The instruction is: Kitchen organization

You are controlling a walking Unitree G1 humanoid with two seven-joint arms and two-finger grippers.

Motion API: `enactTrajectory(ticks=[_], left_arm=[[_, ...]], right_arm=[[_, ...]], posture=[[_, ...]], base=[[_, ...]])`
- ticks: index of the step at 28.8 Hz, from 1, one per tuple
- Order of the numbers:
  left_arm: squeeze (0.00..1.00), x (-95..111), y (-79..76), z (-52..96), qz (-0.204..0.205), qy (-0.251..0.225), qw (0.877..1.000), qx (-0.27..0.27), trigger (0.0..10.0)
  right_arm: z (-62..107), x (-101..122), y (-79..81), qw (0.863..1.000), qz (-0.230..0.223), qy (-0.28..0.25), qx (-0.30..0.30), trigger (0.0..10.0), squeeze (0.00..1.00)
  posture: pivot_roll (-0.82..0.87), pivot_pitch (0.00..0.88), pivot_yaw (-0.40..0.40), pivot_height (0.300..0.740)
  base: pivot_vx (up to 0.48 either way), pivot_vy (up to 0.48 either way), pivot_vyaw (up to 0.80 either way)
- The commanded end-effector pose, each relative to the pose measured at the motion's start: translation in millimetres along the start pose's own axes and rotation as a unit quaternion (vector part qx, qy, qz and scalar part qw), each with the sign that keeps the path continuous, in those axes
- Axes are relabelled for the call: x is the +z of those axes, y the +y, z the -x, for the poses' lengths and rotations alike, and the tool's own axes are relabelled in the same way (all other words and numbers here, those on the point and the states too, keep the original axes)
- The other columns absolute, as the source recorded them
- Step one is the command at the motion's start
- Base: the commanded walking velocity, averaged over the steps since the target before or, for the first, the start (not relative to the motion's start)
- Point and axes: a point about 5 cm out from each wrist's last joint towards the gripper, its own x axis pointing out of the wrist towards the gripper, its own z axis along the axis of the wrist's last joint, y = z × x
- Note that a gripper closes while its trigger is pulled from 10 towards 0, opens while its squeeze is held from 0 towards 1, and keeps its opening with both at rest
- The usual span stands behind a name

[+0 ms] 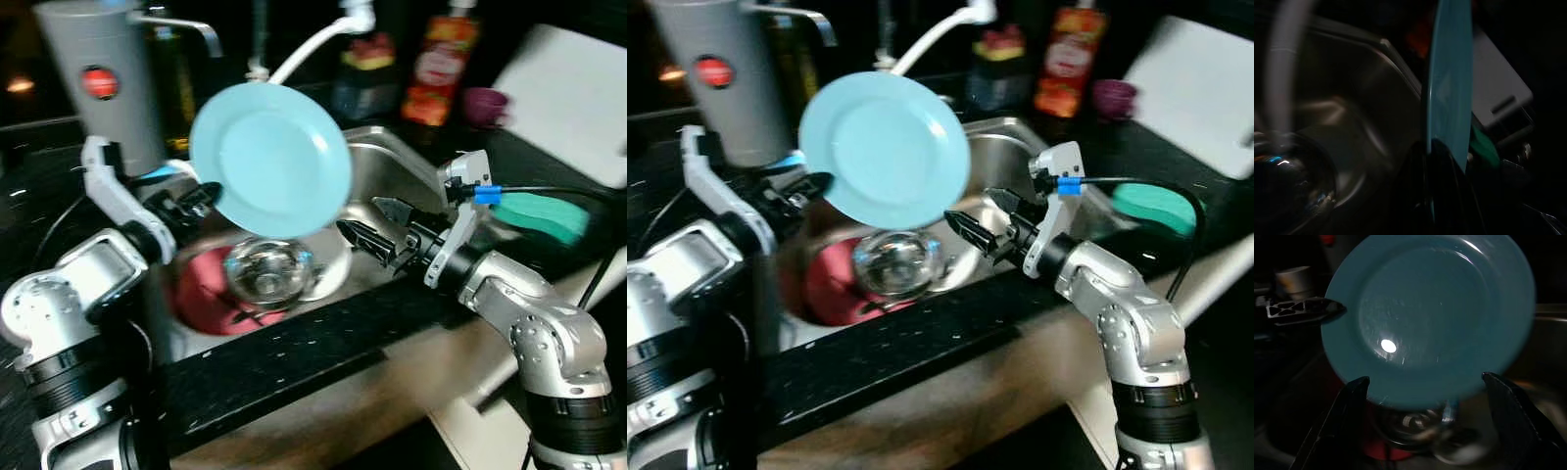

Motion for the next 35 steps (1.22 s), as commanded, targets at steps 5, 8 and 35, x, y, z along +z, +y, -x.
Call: enactTrajectory(ticks=[5,8,35], left_arm=[[0.0,-9.2,-1.9,-7.6,-0.194,0.079,0.976,0.062,7.0],[0.0,-7.2,-0.3,-12.1,-0.257,0.084,0.959,0.086,10.0],[1.0,-48.0,24.1,-58.9,-0.448,0.164,0.876,0.075,10.0]], right_arm=[[1.9,-1.1,-0.3,1.0,0.016,0.01,0.003,10.0,0.0],[2.1,-2.9,1.2,1.0,0.021,0.014,0.005,10.0,0.0],[13.7,-10.4,6.9,0.998,0.037,0.04,-0.007,10.0,0.0]], posture=[[0.05,0.0,-0.008,0.74],[0.05,0.0,-0.006,0.74],[0.0,0.0,0.032,0.74]], base=[[0.0,0.0,-0.48],[0.0,0.0,0.0],[0.0,0.0,0.0]])
